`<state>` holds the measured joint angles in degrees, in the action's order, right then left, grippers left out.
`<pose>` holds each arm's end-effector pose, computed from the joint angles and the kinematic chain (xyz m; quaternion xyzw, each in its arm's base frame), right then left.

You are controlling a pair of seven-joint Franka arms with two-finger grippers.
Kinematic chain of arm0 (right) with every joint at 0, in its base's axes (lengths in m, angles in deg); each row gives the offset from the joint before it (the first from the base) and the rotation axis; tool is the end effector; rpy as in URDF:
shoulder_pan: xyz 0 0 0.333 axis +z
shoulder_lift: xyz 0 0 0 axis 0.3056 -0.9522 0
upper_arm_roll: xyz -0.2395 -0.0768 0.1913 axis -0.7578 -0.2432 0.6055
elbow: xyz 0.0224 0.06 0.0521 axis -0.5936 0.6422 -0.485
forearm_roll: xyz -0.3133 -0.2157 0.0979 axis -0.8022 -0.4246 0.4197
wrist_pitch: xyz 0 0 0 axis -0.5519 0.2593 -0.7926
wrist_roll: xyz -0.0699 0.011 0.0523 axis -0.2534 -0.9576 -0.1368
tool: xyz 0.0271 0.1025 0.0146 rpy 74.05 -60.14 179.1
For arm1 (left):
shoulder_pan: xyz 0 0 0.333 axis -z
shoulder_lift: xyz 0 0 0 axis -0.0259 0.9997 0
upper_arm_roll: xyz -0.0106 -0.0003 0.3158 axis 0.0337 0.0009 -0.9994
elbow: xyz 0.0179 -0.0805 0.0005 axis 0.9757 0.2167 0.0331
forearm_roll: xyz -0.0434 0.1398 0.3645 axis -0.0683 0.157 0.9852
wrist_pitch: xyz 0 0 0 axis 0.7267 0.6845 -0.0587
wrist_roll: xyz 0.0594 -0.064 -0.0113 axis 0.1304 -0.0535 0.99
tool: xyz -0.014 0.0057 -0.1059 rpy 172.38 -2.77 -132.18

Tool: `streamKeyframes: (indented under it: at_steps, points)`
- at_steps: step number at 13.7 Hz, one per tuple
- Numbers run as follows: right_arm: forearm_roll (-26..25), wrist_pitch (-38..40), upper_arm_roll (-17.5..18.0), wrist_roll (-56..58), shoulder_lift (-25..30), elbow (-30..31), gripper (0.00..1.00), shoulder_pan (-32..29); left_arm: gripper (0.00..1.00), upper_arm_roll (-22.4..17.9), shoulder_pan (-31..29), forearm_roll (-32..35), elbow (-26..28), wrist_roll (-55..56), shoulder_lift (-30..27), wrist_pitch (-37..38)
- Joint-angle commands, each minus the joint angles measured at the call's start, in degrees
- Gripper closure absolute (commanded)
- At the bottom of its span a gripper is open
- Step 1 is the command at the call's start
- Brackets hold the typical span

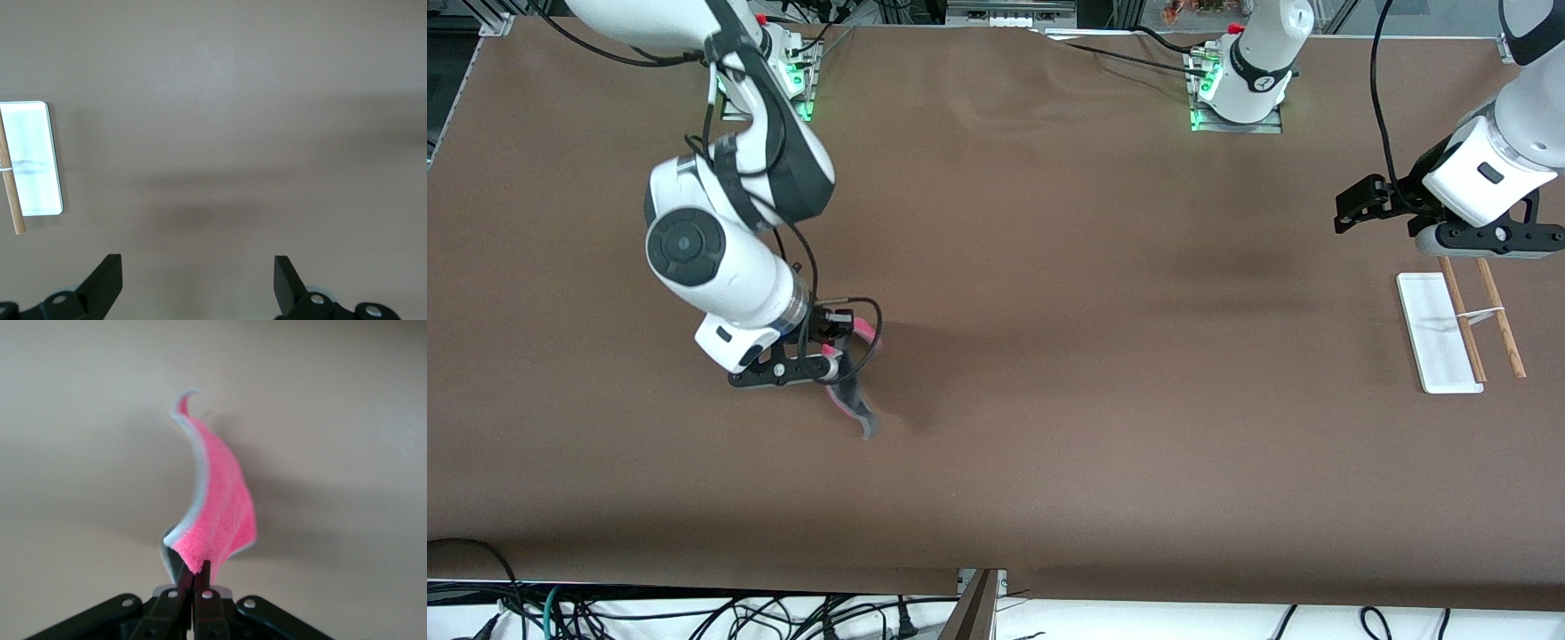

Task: Pass towel and hang on rack
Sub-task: 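Carry the towel to mid-table with the right gripper while the left gripper approaches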

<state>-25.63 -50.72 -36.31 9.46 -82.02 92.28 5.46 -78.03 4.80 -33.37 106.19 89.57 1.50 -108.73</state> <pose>0.6436 0.2941 0.4331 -0.9967 -0.0758 0.0037 0.0301 0.5489 -0.0448 0.5751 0.9991 0.0004 -0.0394 0.0160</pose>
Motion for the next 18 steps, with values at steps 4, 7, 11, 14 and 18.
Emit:
streamKeyframes:
  at_steps: [4,7,11,14,18]
  points:
    - [-0.27,-0.30,8.17,-0.42,-1.30,-7.70,1.00,3.72,0.00,0.37,0.29,-0.90,-3.80,-0.62,2.00,2.08]
    - [-0.01,-5.47,8.17,0.28,-1.30,-9.47,1.00,6.71,0.00,0.29,0.20,-1.17,-4.51,-0.71,3.42,3.49]
    - [-0.18,-10.93,8.17,0.11,-1.65,-9.55,1.00,12.15,0.00,0.29,-0.06,-7.11,-4.60,-2.89,6.13,2.96]
    - [-0.27,-17.77,8.08,-0.42,-3.06,-9.38,1.00,16.03,0.00,0.29,-0.33,-11.44,-5.47,-8.41,7.99,2.79]
    - [-0.18,-20.70,7.99,-0.51,-4.29,-9.38,1.00,17.70,0.00,0.11,-0.59,-21.89,-5.83,-21.24,11.76,0.33]
